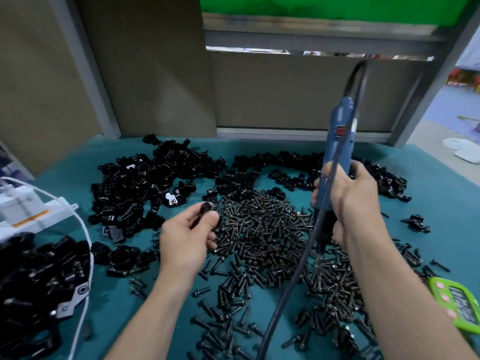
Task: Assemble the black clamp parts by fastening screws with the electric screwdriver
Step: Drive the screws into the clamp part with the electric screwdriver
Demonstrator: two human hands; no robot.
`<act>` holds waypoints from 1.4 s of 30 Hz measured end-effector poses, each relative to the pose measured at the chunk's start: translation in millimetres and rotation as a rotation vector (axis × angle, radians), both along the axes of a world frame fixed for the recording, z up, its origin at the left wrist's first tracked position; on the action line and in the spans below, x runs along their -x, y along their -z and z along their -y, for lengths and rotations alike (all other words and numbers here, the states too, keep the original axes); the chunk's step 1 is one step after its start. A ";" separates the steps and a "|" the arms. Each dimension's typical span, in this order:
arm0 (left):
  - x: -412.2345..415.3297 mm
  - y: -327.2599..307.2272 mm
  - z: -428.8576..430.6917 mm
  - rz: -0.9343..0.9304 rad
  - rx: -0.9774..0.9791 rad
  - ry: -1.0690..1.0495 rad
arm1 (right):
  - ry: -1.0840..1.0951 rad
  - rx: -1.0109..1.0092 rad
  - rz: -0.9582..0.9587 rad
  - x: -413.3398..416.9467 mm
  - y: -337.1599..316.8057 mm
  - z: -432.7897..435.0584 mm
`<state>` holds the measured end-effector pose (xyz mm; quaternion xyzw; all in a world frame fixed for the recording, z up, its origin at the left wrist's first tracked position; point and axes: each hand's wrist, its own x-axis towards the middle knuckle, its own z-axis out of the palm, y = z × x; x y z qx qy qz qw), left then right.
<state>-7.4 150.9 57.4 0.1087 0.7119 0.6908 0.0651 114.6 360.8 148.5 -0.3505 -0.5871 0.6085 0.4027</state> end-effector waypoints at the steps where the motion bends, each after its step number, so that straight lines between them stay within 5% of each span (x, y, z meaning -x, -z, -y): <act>1: -3.5 1.1 -1.8 -0.044 0.084 0.047 | -0.045 0.093 -0.070 1.8 2.1 2.6; 6: -17.4 0.1 -1.9 -0.240 0.465 0.206 | -0.152 0.499 -0.453 16.0 15.6 20.6; 14: -16.5 -1.3 -3.3 -0.291 0.507 0.224 | -0.080 0.827 -0.648 35.7 30.7 16.4; 42: -25.0 4.0 -8.9 -0.134 0.243 0.277 | -0.002 0.747 -0.805 42.4 39.9 16.9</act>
